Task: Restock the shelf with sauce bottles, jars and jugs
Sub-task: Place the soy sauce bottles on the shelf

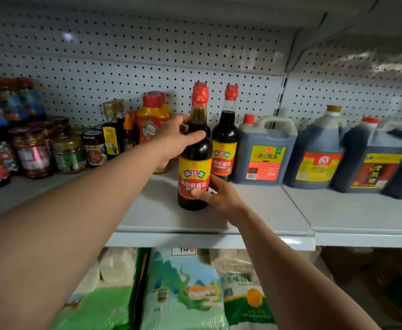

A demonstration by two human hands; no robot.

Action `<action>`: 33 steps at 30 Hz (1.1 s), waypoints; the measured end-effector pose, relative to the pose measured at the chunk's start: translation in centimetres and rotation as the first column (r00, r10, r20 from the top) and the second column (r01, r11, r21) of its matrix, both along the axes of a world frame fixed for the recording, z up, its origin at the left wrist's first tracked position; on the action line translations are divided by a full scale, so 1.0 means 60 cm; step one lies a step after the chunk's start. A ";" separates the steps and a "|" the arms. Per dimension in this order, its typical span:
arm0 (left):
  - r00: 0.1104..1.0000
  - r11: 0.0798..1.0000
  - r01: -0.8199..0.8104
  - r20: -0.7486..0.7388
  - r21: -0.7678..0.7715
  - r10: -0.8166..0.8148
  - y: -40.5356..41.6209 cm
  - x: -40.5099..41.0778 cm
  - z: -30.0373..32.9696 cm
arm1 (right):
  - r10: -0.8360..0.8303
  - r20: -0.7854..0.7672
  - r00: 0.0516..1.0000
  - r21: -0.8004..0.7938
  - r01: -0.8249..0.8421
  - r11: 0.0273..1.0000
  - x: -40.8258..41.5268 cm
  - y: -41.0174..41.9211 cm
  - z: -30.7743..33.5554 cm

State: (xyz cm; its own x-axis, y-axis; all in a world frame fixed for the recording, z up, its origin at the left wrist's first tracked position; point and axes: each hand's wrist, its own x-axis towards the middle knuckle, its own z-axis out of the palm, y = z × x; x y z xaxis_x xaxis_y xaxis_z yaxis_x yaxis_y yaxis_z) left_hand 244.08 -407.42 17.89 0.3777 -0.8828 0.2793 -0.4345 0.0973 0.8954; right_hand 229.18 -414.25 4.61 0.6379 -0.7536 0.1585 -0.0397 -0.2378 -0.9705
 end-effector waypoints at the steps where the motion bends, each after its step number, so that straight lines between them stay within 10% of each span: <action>1: 1.000 1.000 -0.007 0.005 0.004 0.007 -0.006 0.004 0.000 | 0.012 0.000 1.000 0.000 -0.012 1.000 0.002 -0.006 0.001; 33: 0.984 0.984 0.155 -0.102 0.087 -0.146 -0.085 0.081 0.002 | -0.023 -0.043 0.999 -0.067 0.020 0.998 0.051 -0.058 -0.009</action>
